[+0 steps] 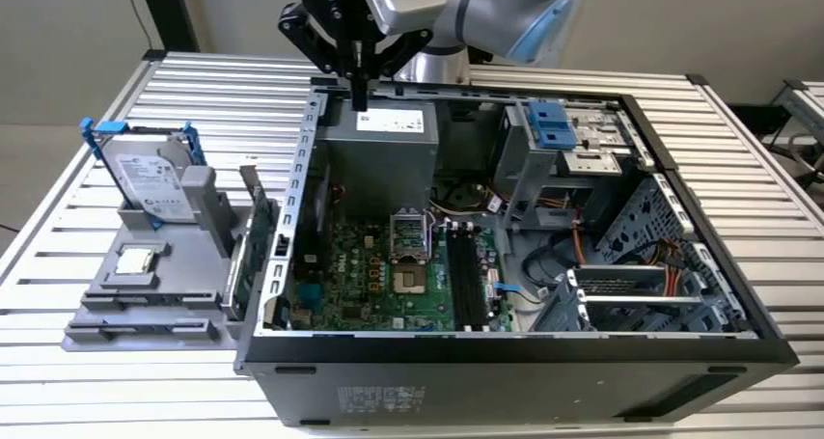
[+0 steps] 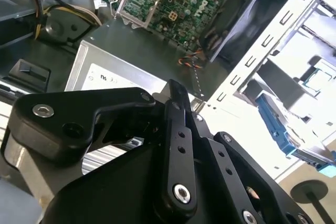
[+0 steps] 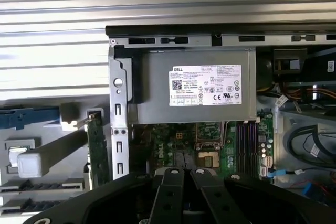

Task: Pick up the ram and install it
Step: 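Reach for the ram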

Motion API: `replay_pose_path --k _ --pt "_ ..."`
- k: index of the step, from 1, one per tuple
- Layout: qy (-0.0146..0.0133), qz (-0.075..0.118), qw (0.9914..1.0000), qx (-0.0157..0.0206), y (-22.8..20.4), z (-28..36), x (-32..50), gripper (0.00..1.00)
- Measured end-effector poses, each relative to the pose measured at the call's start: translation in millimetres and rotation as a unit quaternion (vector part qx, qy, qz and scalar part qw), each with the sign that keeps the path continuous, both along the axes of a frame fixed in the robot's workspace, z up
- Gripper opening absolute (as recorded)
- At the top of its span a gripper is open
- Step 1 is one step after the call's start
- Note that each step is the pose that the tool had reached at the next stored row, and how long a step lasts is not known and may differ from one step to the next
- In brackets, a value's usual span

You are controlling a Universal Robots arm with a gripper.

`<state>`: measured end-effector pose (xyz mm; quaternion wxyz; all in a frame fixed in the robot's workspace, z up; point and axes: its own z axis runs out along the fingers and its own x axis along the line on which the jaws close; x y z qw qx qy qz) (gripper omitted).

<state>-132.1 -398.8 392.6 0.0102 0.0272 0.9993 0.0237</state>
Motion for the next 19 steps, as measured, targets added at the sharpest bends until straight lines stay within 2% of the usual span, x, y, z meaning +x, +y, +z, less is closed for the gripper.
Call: replay_pose_path --k 3,14,19 --pt "0.0000 0.002 1.00000 0.0000 0.1 0.0 -2.3 0.00" --pt "0.0000 0.002 1.00000 0.0000 0.0 0.0 -2.5 0.00" --pt "-0.0001 0.002 1.00000 0.0000 0.0 0.0 -6.9 0.00"
